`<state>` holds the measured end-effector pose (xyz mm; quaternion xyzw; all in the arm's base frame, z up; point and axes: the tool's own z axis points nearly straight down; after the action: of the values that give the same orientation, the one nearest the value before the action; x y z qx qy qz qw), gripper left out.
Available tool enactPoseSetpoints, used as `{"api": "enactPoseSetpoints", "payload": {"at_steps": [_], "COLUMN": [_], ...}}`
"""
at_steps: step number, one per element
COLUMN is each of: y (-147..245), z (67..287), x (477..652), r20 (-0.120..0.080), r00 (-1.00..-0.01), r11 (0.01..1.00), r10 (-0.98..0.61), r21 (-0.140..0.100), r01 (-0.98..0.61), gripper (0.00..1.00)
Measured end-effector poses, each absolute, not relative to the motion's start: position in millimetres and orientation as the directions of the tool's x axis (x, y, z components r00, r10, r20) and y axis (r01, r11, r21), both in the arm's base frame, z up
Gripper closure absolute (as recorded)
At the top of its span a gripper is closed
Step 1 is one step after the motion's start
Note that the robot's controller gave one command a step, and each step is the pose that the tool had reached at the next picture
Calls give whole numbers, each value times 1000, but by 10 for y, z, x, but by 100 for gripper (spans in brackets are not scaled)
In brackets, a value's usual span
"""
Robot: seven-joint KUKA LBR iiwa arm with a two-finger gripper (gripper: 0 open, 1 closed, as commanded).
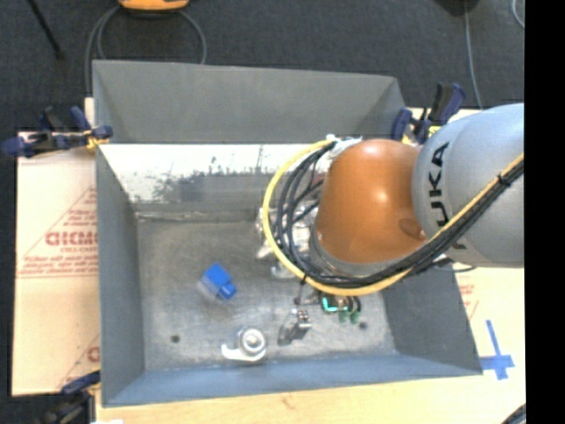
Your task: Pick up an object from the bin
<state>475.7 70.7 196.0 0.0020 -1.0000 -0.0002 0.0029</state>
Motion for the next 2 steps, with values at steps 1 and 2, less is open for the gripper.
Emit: {"api": "enactPoseSetpoints", "payload": {"at_steps": [1, 2], "y": [1081, 1178], "z": [832, 1015], "x": [5509, 5719], "r20": [-6, -5], "r00": [-978, -968], "r11": [978, 968], "r10": [207, 252], "r21": [2, 3], "r01": [207, 252], "gripper": [0, 0]}}
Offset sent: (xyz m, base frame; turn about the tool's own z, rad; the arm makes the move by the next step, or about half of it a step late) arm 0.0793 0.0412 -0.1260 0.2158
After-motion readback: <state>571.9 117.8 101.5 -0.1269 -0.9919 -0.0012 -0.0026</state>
